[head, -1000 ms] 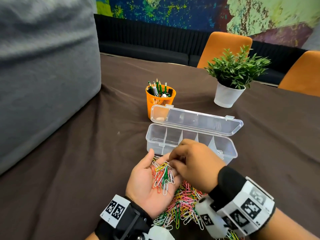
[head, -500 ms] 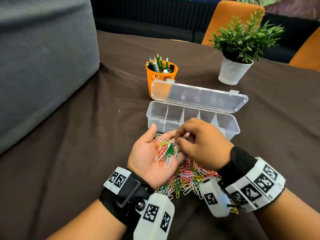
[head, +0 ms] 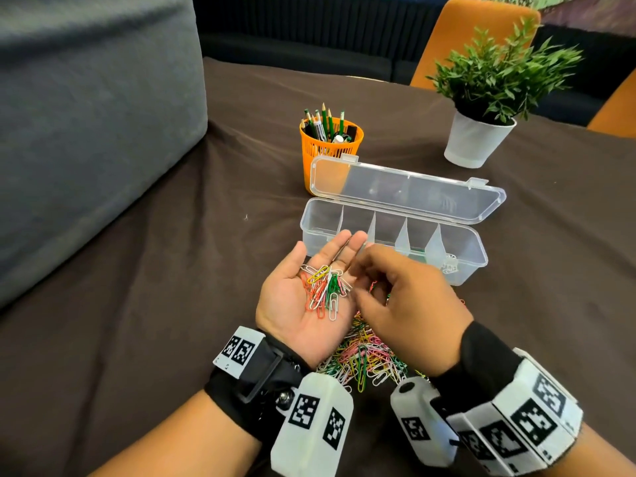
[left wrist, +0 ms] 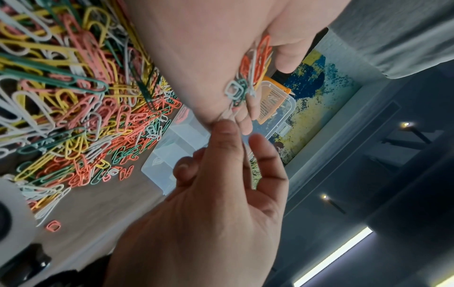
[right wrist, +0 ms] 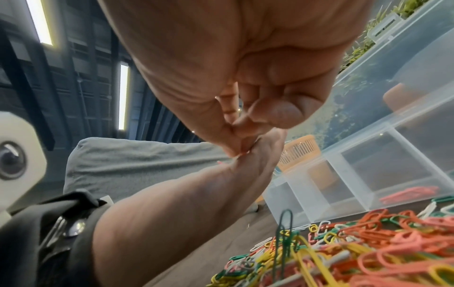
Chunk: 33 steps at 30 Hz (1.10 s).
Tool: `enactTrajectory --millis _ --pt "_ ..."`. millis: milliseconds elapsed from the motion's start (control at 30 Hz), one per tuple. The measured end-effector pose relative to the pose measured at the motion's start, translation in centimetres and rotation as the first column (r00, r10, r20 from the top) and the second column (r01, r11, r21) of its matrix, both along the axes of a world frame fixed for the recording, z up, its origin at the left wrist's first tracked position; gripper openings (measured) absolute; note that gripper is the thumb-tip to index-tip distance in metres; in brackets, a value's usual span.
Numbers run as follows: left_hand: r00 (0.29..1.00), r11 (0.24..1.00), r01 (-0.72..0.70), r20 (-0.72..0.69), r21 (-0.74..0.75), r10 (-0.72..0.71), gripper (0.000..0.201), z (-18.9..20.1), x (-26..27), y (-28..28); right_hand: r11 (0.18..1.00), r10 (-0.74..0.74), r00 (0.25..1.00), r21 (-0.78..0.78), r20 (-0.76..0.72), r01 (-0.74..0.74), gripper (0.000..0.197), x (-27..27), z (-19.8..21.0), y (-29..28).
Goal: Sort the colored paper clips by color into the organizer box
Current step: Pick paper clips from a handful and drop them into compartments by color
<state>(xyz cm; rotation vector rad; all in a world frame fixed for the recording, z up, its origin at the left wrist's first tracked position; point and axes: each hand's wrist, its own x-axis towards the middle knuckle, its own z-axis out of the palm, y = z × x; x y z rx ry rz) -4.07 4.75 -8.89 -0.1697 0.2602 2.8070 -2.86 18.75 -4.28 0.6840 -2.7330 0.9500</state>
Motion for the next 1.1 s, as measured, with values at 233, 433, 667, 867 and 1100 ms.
enactTrajectory --millis 233,433,667,867,1100 --pt "0.999 0.998 0.000 0.045 0.055 -0.003 0.050 0.1 0.1 0.0 0.998 0.047 0.997 0.052 -0.060 -0.044 0.018 1.3 -0.1 -1.0" --pt "0.999 0.998 -0.022 0.025 0.055 0.021 0.044 -0.3 -0.1 -0.1 0.980 0.023 1.000 0.199 0.007 -0.024 0.016 2.0 -0.3 -1.8" --pt "1.000 0.998 -0.016 -0.011 0.069 0.016 0.039 -0.1 0.2 0.6 0.982 -0.019 0.972 -0.180 0.234 0.063 0.025 1.4 0.0 -1.0" --pt "1.000 0.997 0.008 0.010 0.081 -0.009 0.045 0.0 0.2 0.4 0.921 -0.055 0.962 -0.359 0.267 0.153 0.020 -0.8 1.8 2.4" --pt "0.996 0.997 0.073 0.044 -0.019 -0.072 0.061 0.1 0.4 0.2 0.871 -0.474 0.879 0.177 0.051 0.459 0.016 -8.1 3.2 10.4"
